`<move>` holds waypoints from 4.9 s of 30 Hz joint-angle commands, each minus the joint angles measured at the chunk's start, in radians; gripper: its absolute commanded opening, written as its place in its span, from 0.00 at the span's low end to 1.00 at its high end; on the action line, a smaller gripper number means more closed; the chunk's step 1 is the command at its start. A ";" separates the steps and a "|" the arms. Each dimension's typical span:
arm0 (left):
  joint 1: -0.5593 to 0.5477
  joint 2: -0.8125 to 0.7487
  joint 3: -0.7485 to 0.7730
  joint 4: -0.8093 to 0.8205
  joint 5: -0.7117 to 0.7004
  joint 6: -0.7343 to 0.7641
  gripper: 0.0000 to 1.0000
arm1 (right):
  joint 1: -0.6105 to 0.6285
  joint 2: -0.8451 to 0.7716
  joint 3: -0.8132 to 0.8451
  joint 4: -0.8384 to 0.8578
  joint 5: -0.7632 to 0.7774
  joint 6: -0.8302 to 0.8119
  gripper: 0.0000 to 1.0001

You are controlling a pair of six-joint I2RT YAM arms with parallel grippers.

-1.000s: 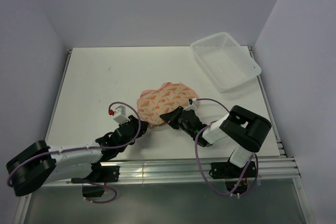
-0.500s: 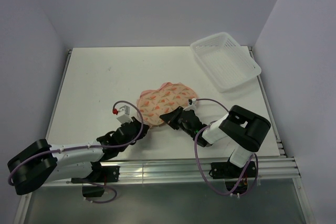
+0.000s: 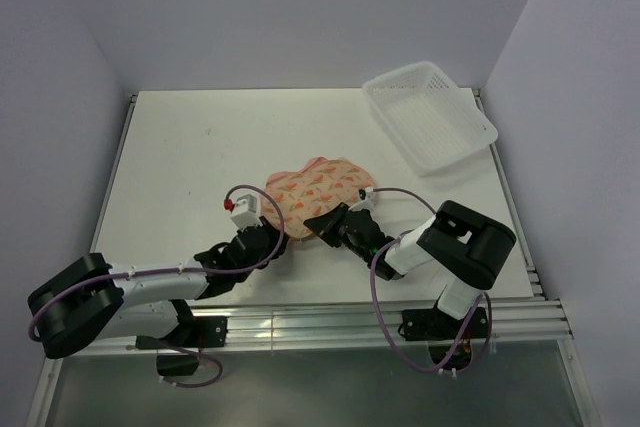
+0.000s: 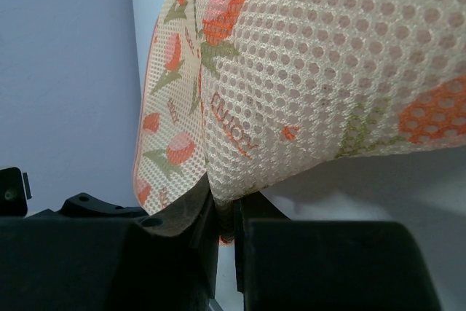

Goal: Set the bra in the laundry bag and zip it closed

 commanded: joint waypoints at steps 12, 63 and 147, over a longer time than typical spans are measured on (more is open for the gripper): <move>0.002 -0.007 0.062 0.007 -0.184 0.098 0.00 | 0.003 0.004 -0.012 0.077 -0.011 -0.004 0.00; -0.267 0.121 0.135 -0.033 -0.264 -0.036 0.48 | 0.001 -0.003 0.019 0.068 -0.019 -0.010 0.00; -0.282 0.147 0.120 0.136 -0.138 -0.071 0.00 | -0.022 -0.236 -0.205 0.070 -0.243 -0.108 1.00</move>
